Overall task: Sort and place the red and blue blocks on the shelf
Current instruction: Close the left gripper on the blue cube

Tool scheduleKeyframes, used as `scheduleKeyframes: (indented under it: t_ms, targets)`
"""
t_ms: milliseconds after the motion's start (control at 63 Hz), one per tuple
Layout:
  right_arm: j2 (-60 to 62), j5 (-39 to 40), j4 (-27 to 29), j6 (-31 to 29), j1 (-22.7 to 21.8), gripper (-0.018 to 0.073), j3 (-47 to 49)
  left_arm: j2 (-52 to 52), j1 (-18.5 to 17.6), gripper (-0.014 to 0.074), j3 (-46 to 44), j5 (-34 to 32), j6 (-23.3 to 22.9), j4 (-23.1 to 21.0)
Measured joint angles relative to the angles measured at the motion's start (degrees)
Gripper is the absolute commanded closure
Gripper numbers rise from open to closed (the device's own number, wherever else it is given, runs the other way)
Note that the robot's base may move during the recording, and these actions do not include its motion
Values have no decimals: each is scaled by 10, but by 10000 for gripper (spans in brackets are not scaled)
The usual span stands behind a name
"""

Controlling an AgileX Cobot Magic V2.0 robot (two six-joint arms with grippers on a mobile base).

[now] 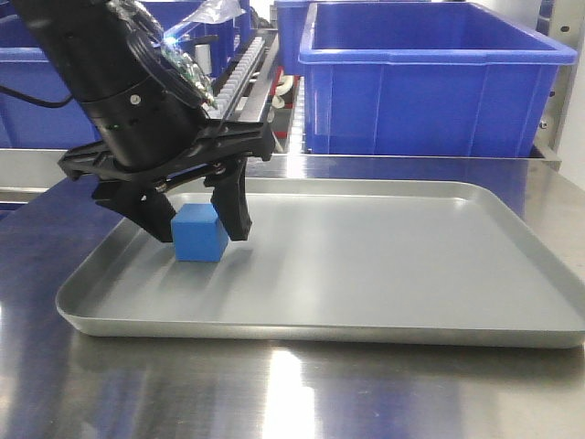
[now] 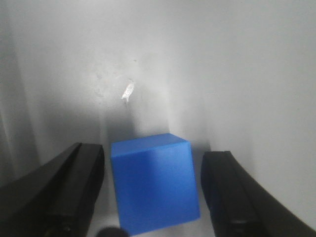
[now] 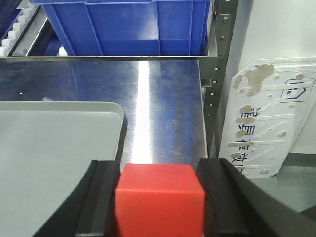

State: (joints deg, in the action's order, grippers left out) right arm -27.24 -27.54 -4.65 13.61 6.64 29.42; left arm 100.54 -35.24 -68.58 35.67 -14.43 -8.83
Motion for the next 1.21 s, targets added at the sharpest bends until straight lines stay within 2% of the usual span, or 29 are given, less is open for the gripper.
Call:
scheduleKeyframes:
  t_ms: [1207]
  targets:
    - [0,0,0,0,0,510,0,10,0,103,-1,6,0,3]
